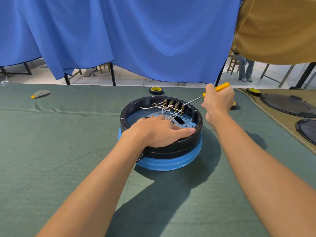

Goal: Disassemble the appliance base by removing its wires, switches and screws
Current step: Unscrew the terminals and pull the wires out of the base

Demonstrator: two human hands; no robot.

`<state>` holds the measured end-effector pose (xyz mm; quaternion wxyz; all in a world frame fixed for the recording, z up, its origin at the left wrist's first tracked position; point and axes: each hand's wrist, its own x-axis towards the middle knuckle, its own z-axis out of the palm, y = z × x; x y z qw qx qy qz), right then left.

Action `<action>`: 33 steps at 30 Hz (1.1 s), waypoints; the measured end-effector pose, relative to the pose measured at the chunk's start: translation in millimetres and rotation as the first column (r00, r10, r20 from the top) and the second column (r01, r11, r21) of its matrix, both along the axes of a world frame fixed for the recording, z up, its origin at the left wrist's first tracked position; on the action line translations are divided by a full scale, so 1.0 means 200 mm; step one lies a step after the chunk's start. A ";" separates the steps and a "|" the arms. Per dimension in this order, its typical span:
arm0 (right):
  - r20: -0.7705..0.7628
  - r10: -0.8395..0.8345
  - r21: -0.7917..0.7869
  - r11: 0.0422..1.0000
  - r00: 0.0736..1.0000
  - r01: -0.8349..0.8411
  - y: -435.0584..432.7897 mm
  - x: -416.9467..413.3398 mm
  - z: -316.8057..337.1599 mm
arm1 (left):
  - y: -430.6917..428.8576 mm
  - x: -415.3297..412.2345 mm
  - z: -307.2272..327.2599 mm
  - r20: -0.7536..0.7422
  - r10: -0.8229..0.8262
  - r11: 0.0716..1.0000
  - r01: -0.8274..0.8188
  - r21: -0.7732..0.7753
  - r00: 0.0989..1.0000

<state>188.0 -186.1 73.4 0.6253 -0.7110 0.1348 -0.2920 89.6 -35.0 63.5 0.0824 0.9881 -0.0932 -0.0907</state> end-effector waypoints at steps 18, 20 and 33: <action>0.375 -0.003 -0.024 1.000 0.927 0.013 0.03 -0.22 -0.20 | 0.00 -0.01 0.00 0.007 0.009 1.000 -0.010 0.006 1.000; 0.369 0.009 -0.038 0.999 0.929 0.005 0.03 -0.21 -0.20 | 0.00 0.00 0.00 0.004 0.008 1.000 -0.008 0.009 1.000; 0.135 0.034 0.126 0.991 0.990 -0.051 -0.02 -0.10 -0.12 | -0.01 -0.01 0.01 -0.007 0.014 1.000 -0.014 0.010 1.000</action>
